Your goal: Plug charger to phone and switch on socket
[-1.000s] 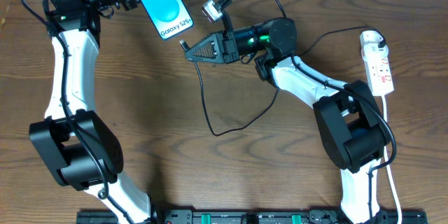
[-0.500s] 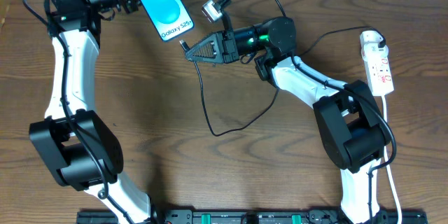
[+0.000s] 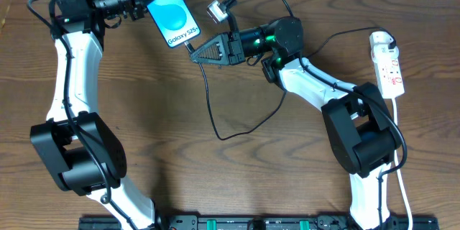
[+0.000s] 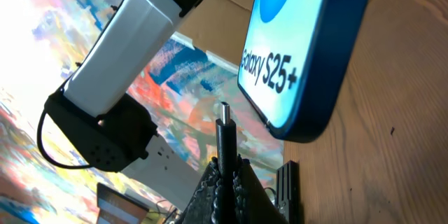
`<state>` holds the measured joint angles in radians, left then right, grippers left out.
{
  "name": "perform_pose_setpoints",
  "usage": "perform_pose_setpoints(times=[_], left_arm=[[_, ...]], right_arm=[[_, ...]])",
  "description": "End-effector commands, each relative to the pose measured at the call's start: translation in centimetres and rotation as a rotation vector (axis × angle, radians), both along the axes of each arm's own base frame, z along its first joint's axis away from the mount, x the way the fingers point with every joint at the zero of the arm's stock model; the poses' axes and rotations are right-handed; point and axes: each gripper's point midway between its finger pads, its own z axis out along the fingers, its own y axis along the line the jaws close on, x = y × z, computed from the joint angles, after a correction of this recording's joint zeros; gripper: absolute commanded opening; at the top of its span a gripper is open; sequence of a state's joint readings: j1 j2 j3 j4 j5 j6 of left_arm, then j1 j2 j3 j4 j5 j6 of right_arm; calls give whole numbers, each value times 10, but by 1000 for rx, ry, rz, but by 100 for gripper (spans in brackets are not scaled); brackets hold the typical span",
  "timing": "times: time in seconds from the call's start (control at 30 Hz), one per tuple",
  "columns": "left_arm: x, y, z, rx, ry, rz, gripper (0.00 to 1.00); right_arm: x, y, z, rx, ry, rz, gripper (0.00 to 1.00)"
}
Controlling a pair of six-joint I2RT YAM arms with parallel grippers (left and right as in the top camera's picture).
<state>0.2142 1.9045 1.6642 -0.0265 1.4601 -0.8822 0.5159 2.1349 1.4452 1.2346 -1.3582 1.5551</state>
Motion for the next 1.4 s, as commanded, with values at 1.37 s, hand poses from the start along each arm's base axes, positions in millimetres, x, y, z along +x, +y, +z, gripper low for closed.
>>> perform_pose_setpoints(times=[1.37], left_arm=[[4, 31, -6, 5, 61, 96, 7]], right_arm=[[11, 10, -5, -31, 110, -46, 2]])
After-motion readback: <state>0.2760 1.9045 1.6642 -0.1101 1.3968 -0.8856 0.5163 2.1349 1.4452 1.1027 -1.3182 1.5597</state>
